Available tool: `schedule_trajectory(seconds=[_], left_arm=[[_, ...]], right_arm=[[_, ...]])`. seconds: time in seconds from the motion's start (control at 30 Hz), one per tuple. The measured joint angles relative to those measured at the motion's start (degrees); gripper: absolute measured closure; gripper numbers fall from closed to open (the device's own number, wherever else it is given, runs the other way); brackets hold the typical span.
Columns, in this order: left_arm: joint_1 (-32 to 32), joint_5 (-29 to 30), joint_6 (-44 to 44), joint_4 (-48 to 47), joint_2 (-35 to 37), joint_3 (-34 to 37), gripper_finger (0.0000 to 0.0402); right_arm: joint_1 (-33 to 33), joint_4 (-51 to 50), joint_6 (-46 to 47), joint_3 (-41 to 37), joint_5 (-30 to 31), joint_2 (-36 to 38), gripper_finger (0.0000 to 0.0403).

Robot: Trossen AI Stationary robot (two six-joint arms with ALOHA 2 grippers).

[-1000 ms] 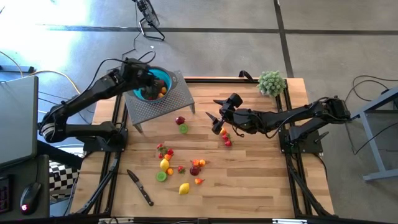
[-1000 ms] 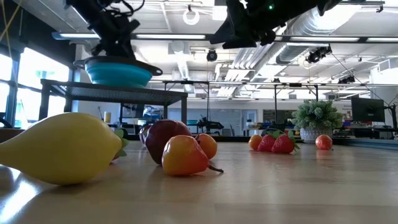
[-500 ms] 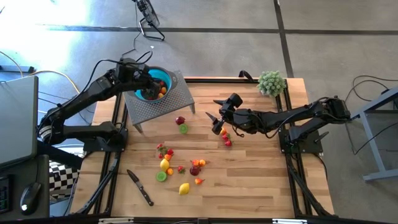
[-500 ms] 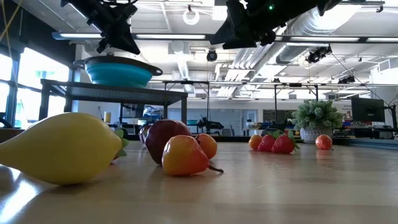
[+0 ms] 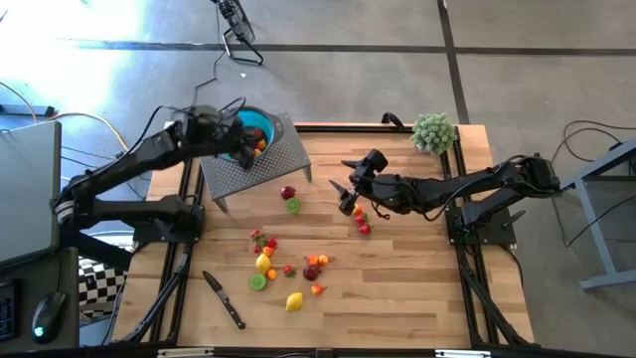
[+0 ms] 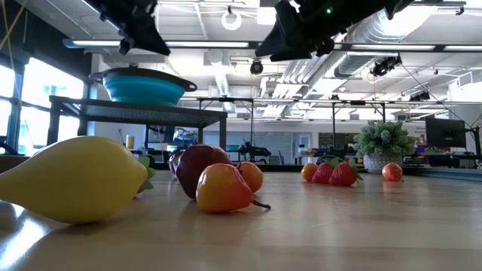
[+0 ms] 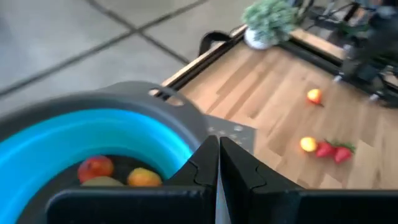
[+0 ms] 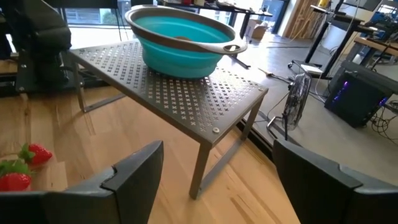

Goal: Pick & Place Fruit
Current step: Put the orange pear into the blue strainer bowl on the shelf

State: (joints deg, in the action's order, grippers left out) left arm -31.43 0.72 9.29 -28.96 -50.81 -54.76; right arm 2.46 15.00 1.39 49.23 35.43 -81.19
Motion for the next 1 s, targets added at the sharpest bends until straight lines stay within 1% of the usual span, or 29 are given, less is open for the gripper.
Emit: schedule_trajectory(seconds=[0.07,0.23,0.33,0.4,0.47,0.57,0.73,0.83,0.93,1.0], left_arm=[[4.0,1.4,-0.1,2.2,3.0,3.0,0.0389],[13.9,1.1,-0.1,13.0,12.2,13.0,0.0389],[19.1,1.6,-0.1,18.3,16.6,18.4,0.0389],[22.0,2.7,-0.1,19.7,18.9,20.7,0.0389],[24.7,5.4,0.0,19.9,20.5,22.0,0.0389],[28.8,9.7,-0.1,19.1,21.5,23.2,0.0389],[35.8,16.1,-2.0,17.0,20.6,23.6,0.0389],[40.0,18.1,-4.1,16.9,20.1,23.5,0.0389],[43.6,18.4,-6.6,17.8,20.2,24.0,0.0389],[45.5,18.5,-8.4,19.7,20.4,25.7,0.0389]], right_arm=[[0.0,-0.4,0.0,0.0,0.0,0.0,0.0109],[0.0,-0.7,0.1,0.0,0.1,0.0,0.0109],[0.0,-0.7,0.1,0.0,0.1,0.0,0.0109],[0.0,-0.7,0.3,0.0,0.1,0.0,0.0109],[0.0,-0.7,0.9,0.0,0.1,0.0,0.0109],[0.0,-0.7,2.4,0.0,0.1,0.0,0.0109],[0.1,-1.2,4.7,0.0,0.1,0.0,0.0109],[0.1,-2.1,8.0,0.0,0.2,0.0,0.0109],[0.0,-3.4,11.7,0.0,0.6,0.0,0.0109],[0.1,-4.4,13.9,0.0,0.7,0.0,0.0109]])
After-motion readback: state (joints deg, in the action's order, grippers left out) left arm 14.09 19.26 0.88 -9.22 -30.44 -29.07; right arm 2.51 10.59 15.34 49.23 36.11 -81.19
